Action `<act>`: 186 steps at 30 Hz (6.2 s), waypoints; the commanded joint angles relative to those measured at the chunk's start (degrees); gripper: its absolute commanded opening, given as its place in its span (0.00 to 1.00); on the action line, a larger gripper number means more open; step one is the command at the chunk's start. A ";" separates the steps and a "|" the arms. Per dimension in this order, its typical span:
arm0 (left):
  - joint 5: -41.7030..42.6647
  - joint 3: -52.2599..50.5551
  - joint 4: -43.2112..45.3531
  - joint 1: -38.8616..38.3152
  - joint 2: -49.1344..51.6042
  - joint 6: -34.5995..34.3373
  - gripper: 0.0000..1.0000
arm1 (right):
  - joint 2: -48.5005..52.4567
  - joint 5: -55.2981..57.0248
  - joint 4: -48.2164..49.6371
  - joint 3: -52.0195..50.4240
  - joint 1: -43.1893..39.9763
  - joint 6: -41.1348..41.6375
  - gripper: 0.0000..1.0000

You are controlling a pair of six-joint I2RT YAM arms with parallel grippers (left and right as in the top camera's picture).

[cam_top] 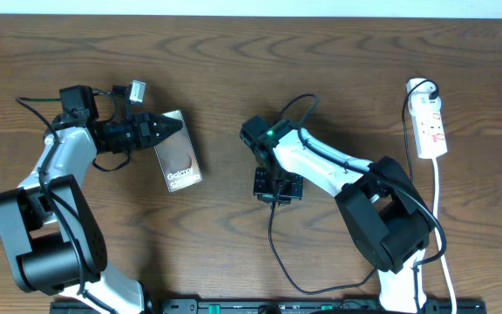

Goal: Plug charger to phone and switch on socket

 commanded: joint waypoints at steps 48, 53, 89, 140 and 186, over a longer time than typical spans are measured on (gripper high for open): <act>1.77 0.66 -0.81 -0.07 -0.35 0.57 0.07 | 1.53 3.02 2.89 -0.35 -0.04 0.24 0.01; 1.79 0.63 -0.81 -0.04 -0.35 0.57 0.07 | 1.53 2.05 2.89 -0.35 -0.04 0.20 0.01; 1.84 0.66 -0.13 0.37 -0.37 -0.09 0.07 | 1.53 -55.95 16.59 -0.13 -4.33 -67.56 0.01; 1.84 0.66 -0.13 0.63 -0.37 -0.07 0.07 | 1.53 1.44 0.52 -2.29 0.90 -20.28 0.01; 1.84 0.66 -0.11 0.63 -0.37 -0.09 0.07 | 1.53 -62.12 31.61 -8.39 -0.37 -56.26 0.01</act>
